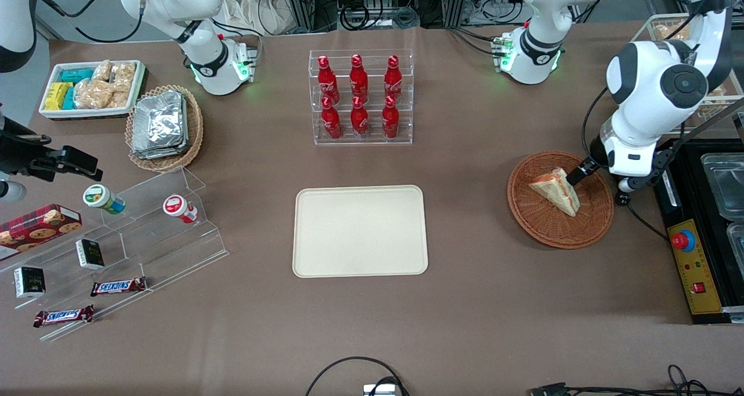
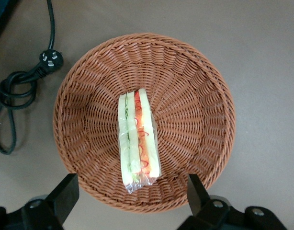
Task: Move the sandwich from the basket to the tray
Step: 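Lower the open left gripper around the sandwich and close it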
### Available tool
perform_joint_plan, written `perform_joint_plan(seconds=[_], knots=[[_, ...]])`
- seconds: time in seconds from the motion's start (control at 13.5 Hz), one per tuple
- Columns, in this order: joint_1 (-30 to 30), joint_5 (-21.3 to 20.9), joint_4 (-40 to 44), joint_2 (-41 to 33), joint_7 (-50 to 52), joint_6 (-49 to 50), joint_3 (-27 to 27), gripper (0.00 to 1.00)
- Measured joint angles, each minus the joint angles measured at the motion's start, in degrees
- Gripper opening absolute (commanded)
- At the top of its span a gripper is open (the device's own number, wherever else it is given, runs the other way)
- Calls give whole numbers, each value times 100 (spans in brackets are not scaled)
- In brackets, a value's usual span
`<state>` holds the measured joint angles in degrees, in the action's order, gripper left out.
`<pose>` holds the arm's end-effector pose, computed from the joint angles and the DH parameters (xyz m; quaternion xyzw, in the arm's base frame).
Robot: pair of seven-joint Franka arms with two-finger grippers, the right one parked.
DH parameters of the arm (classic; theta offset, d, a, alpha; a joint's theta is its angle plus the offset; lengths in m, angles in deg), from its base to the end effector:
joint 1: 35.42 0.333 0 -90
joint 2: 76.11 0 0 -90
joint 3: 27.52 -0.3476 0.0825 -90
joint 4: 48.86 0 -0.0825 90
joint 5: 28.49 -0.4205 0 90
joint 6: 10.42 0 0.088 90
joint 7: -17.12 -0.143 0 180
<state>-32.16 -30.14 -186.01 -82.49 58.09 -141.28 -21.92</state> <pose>0.5036 -0.0188 0.3324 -0.9466 -0.3221 -0.0065 0.0150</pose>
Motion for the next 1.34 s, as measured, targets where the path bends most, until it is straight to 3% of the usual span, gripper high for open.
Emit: perform_joint_plan(seconds=[1.34], knots=[[2,1,-834,963,946,-2133,2,100]])
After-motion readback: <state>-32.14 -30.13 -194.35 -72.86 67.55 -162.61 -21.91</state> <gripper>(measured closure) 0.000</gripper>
